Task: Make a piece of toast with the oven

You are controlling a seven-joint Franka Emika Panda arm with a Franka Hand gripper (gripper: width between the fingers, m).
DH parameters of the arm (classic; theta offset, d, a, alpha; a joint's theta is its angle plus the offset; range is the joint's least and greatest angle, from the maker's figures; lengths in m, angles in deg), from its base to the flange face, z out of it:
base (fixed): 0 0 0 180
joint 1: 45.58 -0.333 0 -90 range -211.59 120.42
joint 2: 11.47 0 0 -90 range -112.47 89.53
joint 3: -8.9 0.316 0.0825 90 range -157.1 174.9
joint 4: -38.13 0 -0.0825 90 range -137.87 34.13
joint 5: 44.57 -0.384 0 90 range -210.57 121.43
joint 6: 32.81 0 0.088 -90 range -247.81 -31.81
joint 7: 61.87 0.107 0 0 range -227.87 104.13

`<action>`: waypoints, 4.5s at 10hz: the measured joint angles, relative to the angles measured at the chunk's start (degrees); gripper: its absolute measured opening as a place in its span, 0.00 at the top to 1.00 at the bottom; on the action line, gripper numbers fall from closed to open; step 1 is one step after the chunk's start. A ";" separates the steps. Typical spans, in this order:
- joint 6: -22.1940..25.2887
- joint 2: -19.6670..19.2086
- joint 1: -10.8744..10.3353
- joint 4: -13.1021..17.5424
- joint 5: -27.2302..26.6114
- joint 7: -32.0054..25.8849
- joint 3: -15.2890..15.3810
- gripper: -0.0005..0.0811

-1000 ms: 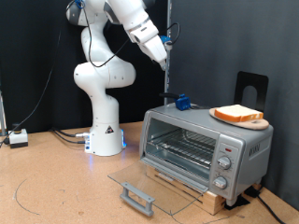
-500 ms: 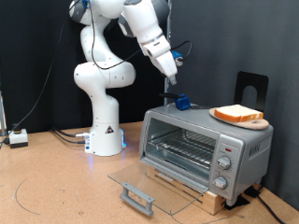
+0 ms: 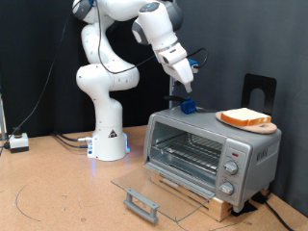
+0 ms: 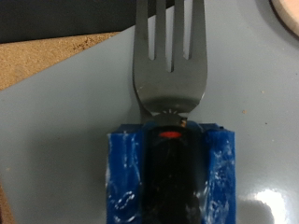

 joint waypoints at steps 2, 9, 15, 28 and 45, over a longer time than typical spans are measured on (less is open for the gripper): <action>-1.61 -2.11 -0.01 -0.49 -0.93 -0.48 1.80 0.00; -4.92 -8.30 -0.02 -1.27 -5.47 -3.17 5.68 0.00; -7.18 -8.41 0.02 -1.71 -7.47 -3.73 6.65 0.30; -11.37 -8.51 1.27 -2.41 -7.46 -7.26 7.06 0.02; -9.27 -8.65 1.22 -2.91 -8.88 -7.24 7.18 0.51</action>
